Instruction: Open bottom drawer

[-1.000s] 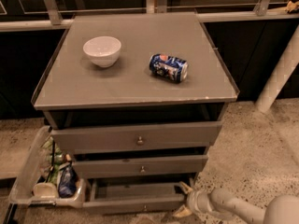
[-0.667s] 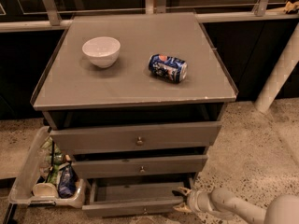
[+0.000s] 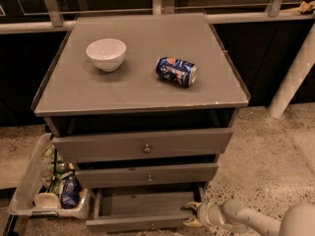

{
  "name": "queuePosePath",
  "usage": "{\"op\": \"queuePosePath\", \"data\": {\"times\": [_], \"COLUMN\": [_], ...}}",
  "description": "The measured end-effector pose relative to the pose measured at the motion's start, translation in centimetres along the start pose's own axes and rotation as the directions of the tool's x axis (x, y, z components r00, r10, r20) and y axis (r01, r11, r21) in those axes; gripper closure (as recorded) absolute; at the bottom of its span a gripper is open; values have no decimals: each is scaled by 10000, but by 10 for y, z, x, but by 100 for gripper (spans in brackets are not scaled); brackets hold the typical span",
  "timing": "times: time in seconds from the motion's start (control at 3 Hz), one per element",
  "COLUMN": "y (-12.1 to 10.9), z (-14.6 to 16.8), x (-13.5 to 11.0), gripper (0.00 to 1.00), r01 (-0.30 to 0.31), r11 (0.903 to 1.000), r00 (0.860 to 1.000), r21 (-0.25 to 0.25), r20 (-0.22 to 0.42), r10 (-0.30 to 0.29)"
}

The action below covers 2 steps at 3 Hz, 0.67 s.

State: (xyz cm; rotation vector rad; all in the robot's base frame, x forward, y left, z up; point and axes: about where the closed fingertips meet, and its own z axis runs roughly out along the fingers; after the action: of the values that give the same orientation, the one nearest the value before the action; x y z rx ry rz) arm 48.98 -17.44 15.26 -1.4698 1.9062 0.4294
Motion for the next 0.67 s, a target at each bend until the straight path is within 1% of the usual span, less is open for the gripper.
{"op": "queuePosePath", "data": {"times": [0.67], "y": [0], "z": [0], "x": [0], "gripper": [16], "r01": [2], "r11": [10000], "r00": [10000], "r21": [-2], "r20": [1], "r10": [-2]}}
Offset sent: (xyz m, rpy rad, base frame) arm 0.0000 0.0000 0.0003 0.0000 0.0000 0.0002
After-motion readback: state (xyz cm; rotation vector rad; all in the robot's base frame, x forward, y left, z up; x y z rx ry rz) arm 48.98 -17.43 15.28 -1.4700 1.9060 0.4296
